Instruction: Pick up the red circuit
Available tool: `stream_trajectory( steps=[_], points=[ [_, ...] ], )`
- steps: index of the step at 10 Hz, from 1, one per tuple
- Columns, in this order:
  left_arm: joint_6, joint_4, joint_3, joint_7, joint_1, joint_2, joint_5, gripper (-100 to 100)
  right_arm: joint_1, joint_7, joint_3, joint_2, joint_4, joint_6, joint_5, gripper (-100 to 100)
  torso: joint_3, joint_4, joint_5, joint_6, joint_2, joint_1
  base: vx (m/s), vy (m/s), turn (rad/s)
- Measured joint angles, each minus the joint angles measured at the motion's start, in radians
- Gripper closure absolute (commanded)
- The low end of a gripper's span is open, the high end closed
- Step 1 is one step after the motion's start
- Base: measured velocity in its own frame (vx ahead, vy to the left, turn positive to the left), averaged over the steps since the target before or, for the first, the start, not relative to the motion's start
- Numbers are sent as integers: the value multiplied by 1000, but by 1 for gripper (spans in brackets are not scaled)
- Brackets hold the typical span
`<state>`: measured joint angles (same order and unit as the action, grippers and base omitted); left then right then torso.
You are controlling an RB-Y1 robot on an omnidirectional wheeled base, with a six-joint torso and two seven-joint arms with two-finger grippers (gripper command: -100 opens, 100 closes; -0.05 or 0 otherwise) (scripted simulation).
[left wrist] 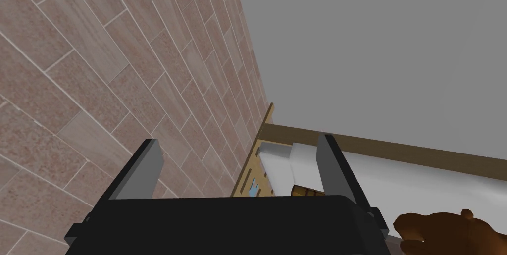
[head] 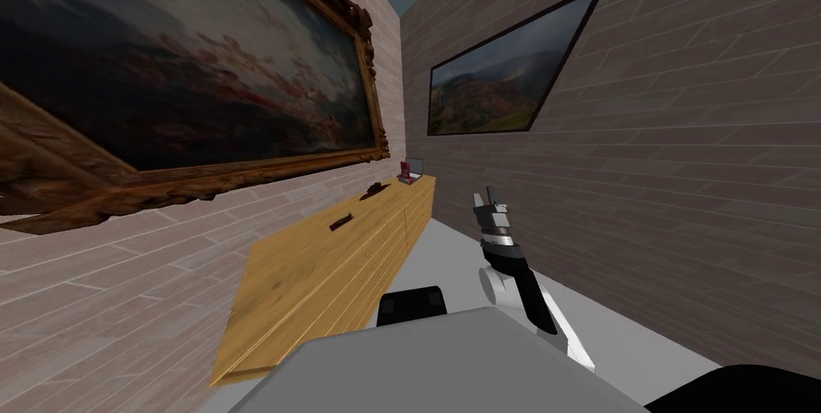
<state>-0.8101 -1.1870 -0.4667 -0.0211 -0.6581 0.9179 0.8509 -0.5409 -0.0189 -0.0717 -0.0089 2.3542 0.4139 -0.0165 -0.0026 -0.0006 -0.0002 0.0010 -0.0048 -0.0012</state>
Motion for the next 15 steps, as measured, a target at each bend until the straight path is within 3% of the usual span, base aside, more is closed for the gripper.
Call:
stream_trajectory(
  steps=[2, 4, 5, 8, 15],
  points=[
    [-43, 43, -13, -4, 5, 16, 11, -100, 0, 0, 0, 0, 0, 0, 0, 0, 1, 0, 0, -3, 2, 0, 26, -23, -128],
    [-105, 67, -44, -34, -4, 47, 28, -100, 0, 0, 0, 0, 0, 0, 0, 0, 0, 0, 0, -2, 1, 0, 46, -28, -301],
    [-125, 124, -61, -16, 13, 75, 59, -100, 0, 0, 0, 0, 0, 0, 0, 0, 0, 0, 0, 0, 0, 0, 55, -18, -188],
    [-198, 150, -98, -39, -4, 104, 81, -100, 0, 0, 0, 0, 0, 0, 0, 0, 0, 0, 0, -1, 1, 0, 36, -13, -163],
    [-378, 323, -198, -46, 21, 207, 169, -100, 0, 0, 0, 0, 0, 0, 0, 0, -1, 0, 0, -3, -1, 0, 76, -18, -249]
  ],
)
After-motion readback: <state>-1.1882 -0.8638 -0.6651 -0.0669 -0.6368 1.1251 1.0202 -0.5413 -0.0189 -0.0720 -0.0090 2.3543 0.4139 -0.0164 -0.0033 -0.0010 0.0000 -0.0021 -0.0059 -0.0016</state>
